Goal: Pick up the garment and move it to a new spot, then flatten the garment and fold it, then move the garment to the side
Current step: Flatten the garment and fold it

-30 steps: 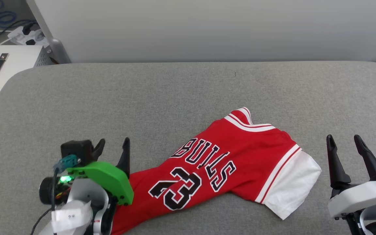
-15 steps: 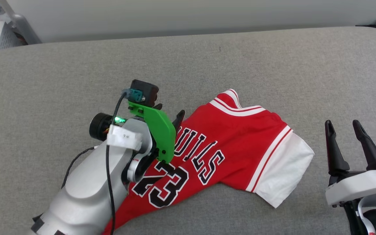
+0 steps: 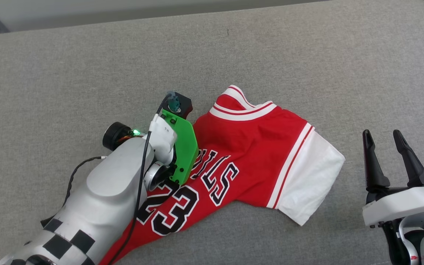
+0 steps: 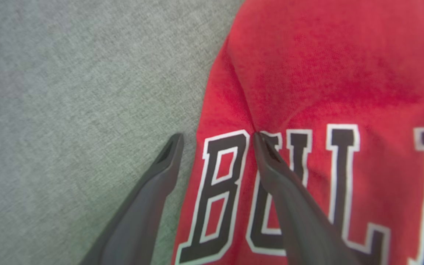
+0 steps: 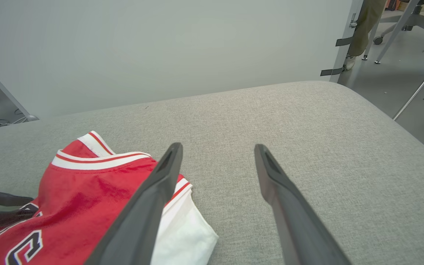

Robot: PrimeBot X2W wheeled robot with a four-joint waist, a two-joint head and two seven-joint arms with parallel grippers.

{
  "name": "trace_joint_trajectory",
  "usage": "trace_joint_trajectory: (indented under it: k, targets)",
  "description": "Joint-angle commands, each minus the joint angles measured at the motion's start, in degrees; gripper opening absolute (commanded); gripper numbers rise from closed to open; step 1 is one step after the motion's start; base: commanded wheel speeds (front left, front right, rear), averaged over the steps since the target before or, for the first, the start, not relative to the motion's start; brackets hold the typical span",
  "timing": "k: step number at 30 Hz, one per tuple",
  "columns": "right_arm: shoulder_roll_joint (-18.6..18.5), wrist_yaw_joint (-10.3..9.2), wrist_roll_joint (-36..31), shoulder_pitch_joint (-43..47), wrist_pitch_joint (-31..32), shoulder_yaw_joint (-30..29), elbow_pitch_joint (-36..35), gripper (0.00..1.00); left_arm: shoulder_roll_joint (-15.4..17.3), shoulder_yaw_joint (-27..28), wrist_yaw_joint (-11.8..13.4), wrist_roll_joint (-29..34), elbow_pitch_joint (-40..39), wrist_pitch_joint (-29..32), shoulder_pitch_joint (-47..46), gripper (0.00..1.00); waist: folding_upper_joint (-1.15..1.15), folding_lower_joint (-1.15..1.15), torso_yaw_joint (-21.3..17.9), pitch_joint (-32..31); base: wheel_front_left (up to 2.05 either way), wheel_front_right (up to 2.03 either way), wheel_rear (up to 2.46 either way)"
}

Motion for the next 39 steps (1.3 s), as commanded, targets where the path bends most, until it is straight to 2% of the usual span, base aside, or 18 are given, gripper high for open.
trace_joint_trajectory:
  k: [1,2,3,4,6,9,16,20,25,31,35,39]
  targets:
    - [0.0,-0.04,0.3,-1.1,-0.5,0.1,0.3,1.0,-0.4,-2.0,-0.8,0.4,3.0,2.5,2.0,1.0,0.0,0.0,-0.5,0.3,0.0,0.0,0.0]
    - [0.0,-0.04,0.3,-1.1,-0.6,0.1,0.4,1.0,-0.8,-2.3,-1.4,-0.1,3.8,3.5,2.4,1.0,0.0,0.0,-0.5,0.2,0.0,0.0,0.0]
    - [0.1,-0.04,0.4,-1.1,-0.6,0.0,0.5,1.0,-1.1,-2.9,-2.0,-0.3,4.5,4.3,2.7,0.69,0.0,0.0,-0.5,0.2,0.0,0.0,0.0]
    - [0.1,-0.04,0.4,-1.1,-0.6,-0.1,0.5,1.0,-1.3,-3.3,-2.3,-0.2,4.8,4.3,2.8,0.0,0.0,0.0,-0.5,0.2,0.0,0.0,0.0]
    - [0.1,-0.04,0.5,-1.2,-0.6,-0.4,0.5,1.0,-1.6,-3.8,-2.6,0.2,5.2,3.2,2.8,0.0,0.0,0.0,-0.3,0.0,0.0,0.0,0.0]
    - [0.1,-0.04,0.4,-1.0,-0.5,-1.2,0.4,1.0,-1.7,-3.4,-1.2,1.8,5.1,-1.8,1.9,0.0,0.0,0.0,0.5,-0.4,0.0,0.0,0.0]
    - [0.1,-0.04,0.1,-0.1,0.0,-2.1,0.0,1.0,-1.2,0.1,4.5,3.4,2.1,-12.9,0.9,0.0,0.0,0.0,2.8,-2.9,0.0,0.0,0.0]
    - [0.1,-0.04,0.0,0.7,0.5,-2.5,-0.2,1.0,1.4,2.5,8.2,4.1,-2.2,-17.8,1.9,0.0,0.0,0.0,3.9,-4.4,0.0,0.0,0.0]
    - [0.1,-0.04,-0.2,1.7,1.1,-2.9,-0.7,1.0,7.2,5.8,13.9,4.5,-9.5,-20.6,5.5,0.0,0.0,0.0,4.9,-5.6,0.0,0.0,0.0]
    - [0.1,-0.04,-0.2,2.1,1.5,-3.1,-1.3,1.0,12.5,11.2,20.2,0.0,-17.9,-20.5,15.0,0.0,0.0,0.0,5.3,-5.7,0.0,0.0,0.0]
    - [0.1,-0.04,0.0,1.9,1.7,-2.9,-1.2,1.0,12.4,14.1,22.8,-4.7,-20.2,-21.4,23.4,0.0,0.0,0.0,5.0,-5.4,0.0,0.0,0.0]
    - [0.1,-0.04,0.1,1.7,1.7,-2.9,-1.0,1.0,10.5,16.4,23.6,-7.7,-20.6,-25.6,29.1,0.0,0.0,0.0,4.9,-5.3,0.0,0.0,0.0]
